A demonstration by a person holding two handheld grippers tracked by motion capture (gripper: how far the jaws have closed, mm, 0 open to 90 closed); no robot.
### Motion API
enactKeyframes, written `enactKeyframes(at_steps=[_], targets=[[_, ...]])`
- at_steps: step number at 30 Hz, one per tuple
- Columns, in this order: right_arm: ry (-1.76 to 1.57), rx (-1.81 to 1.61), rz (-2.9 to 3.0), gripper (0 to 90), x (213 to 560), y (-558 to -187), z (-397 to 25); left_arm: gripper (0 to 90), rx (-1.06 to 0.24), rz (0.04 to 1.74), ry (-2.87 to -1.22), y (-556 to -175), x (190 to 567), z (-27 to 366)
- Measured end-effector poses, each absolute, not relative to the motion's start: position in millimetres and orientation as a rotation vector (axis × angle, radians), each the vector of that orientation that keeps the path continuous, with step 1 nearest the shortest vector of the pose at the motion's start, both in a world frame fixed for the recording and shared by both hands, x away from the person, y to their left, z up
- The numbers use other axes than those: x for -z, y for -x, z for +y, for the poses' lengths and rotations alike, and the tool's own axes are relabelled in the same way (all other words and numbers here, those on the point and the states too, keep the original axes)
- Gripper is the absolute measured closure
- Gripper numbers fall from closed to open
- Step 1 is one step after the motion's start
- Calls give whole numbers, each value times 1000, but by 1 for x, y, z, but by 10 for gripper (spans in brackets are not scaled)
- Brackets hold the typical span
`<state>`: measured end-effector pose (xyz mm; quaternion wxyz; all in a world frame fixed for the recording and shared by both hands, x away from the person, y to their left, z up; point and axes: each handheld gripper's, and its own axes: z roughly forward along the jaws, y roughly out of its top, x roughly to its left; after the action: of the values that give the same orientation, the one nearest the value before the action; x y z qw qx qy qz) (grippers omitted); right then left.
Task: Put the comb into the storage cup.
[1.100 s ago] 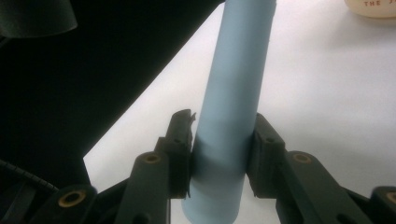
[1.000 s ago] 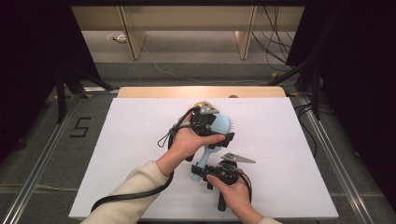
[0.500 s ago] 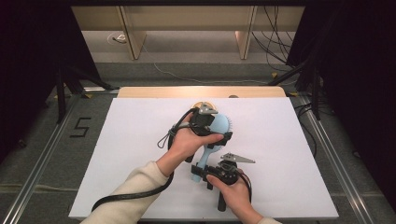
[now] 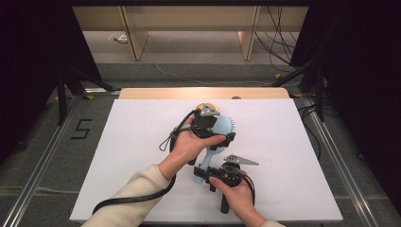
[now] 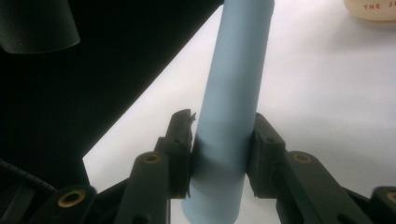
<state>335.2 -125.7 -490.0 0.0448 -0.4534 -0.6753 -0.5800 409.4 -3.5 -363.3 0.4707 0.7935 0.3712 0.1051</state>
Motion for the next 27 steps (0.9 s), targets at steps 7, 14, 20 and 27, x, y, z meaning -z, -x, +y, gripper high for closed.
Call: enactKeyframes(at_steps=[7,14,20,27], targets=[[1385,1781,-2071,658,489,-336,-127,193,-281,904,-1930,-406,360,-2],[1377,1800,-2087,652,489,-337,-127,194,-315,911,-1916,-401,356,0],[1378,1808,-2095,610,489,-338,-128,195,-374,884,-1931,-397,352,-1],[1420,1808,-2150,398,489,-340,-129,195,-438,860,-1909,-395,348,3]])
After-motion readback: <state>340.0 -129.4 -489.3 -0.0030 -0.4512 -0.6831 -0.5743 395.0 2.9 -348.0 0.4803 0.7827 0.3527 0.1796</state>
